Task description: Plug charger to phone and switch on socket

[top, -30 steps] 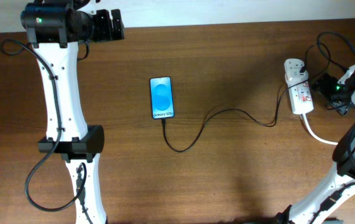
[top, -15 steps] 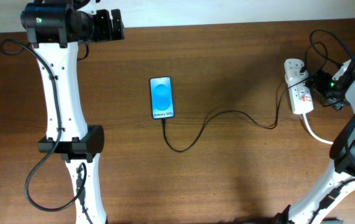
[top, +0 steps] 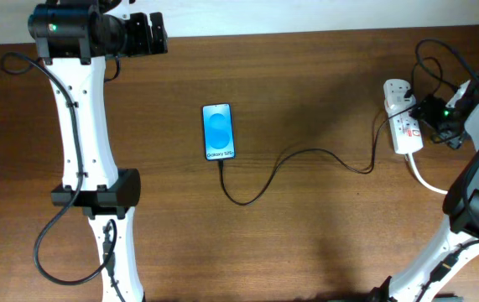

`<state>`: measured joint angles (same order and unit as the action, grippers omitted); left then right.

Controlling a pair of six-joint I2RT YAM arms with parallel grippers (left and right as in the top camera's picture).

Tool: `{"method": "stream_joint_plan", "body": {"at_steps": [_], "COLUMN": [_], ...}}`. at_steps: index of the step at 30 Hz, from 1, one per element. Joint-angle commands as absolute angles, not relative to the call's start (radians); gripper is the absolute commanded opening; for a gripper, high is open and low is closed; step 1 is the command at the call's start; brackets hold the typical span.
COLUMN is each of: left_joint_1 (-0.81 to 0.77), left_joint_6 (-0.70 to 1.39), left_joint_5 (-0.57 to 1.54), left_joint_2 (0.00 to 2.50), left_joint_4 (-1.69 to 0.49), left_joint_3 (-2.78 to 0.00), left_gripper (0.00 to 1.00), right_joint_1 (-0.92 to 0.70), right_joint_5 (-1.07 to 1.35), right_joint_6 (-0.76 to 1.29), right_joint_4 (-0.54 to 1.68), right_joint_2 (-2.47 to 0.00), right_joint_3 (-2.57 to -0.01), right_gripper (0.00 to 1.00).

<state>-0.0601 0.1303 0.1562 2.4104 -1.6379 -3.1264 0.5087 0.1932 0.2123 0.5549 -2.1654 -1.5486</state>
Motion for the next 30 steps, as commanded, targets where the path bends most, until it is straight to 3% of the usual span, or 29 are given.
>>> {"method": "stream_joint_plan", "body": {"at_steps": [1,8,15,21,26,30], "left_joint_1": [-0.056,-0.056,-0.056,-0.056,-0.056,-0.056], "left_joint_6": [0.125,0.125,0.125,0.125,0.125,0.125], "left_joint_5": [0.149,0.149,0.149,0.149,0.149,0.149], "left_joint_2": [2.389,2.389,2.389,2.389,2.389,2.389], "left_joint_4": [-1.637,-1.637,-1.637,-1.637,-1.637,-1.637], "left_joint_3": [-3.129,-3.129,-3.129,-3.129,-3.129,-3.129], "left_gripper": [0.99,1.0,1.0,0.99,1.0,0.99], "right_joint_1": [0.425,0.492,0.636,0.481,0.299,0.294], "right_joint_5": [0.236,0.223,0.159,0.39,0.389,0.346], "right_joint_6": [0.191,0.191,0.199,-0.038,-0.052,-0.056], "right_joint_4": [0.58,0.667,0.959,1.181,1.411,1.412], "right_joint_2": [-2.22,-2.195,-1.89,-1.441,-1.087,-0.935], "right_joint_3": [-1.53,-1.6,-1.699,-1.699,-1.699,-1.699], "right_gripper": [0.98,0.98,0.98,0.98,0.98,0.98]}}
